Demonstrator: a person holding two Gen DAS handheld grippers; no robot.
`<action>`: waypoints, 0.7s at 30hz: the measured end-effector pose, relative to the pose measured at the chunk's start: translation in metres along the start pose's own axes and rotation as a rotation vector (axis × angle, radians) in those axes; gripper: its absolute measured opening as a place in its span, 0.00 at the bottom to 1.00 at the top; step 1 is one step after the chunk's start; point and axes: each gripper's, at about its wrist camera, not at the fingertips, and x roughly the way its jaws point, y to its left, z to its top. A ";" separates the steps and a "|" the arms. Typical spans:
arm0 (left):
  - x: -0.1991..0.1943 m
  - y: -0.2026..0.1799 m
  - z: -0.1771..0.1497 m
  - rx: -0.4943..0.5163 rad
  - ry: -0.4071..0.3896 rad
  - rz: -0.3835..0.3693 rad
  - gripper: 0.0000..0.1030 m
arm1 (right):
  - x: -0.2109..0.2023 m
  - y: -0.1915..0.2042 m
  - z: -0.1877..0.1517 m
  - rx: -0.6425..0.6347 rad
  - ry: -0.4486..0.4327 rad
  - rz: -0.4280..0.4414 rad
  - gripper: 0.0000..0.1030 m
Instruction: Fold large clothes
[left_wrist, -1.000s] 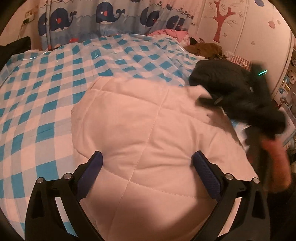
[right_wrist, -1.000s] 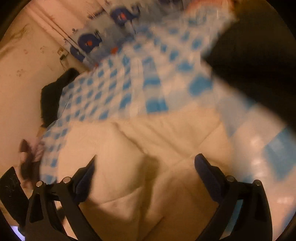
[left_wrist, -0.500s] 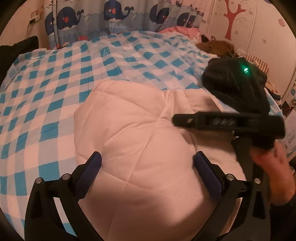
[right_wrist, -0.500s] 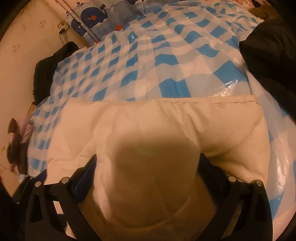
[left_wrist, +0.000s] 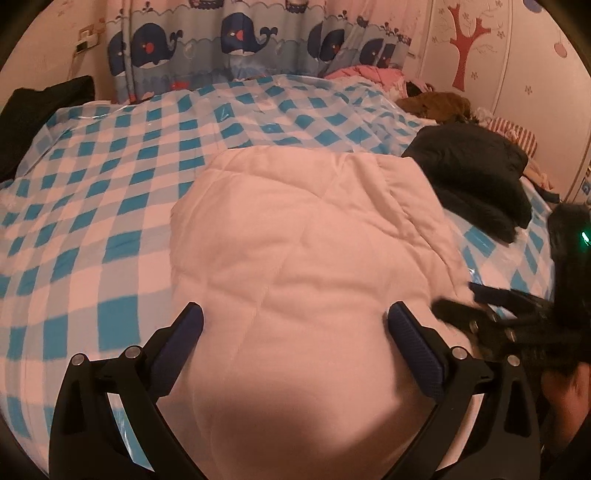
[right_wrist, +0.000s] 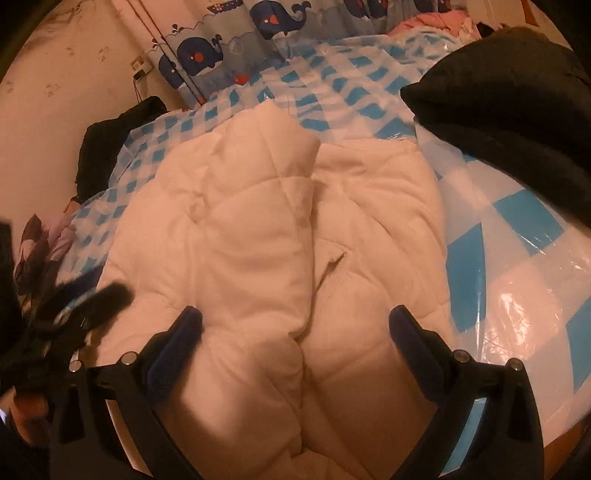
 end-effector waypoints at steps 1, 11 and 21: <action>-0.005 0.000 -0.004 -0.003 -0.003 -0.002 0.94 | -0.005 0.001 0.000 0.005 0.005 0.003 0.94; -0.018 -0.005 -0.028 0.025 -0.016 0.022 0.94 | -0.018 -0.017 -0.044 0.039 0.010 -0.005 0.94; -0.034 -0.006 -0.034 0.050 -0.029 0.030 0.94 | -0.050 -0.009 -0.057 0.000 0.015 -0.087 0.93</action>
